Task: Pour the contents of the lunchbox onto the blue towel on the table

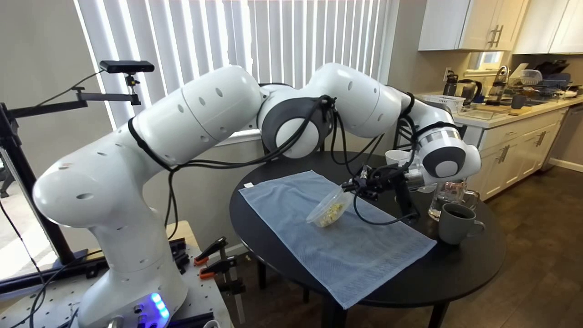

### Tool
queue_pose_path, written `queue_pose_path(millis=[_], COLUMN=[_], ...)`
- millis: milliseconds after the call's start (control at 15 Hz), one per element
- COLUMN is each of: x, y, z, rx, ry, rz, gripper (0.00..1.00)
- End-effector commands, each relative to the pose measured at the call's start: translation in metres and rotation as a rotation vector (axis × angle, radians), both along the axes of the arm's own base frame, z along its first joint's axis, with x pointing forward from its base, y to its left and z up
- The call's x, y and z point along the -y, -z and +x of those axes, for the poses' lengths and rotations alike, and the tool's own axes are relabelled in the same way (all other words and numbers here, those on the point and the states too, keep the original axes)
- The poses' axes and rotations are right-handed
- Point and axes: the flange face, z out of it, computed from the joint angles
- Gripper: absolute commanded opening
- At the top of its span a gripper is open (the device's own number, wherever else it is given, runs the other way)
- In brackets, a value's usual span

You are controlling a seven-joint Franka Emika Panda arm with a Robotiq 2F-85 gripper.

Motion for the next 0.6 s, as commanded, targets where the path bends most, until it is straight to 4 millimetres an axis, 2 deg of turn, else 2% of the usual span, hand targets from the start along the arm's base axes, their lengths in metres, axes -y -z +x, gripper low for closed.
queue_pose_path(millis=[0,200,533], x=[0.011,0.030,0.065], y=[-0.015,-0.026,-0.061], z=[-0.003,-0.004,-0.003], rx=[-0.017,-0.009,0.007], ry=[0.010,0.043,0.107], rz=[-0.028,-0.077,-0.204], gripper=[0.04,0.04,0.04])
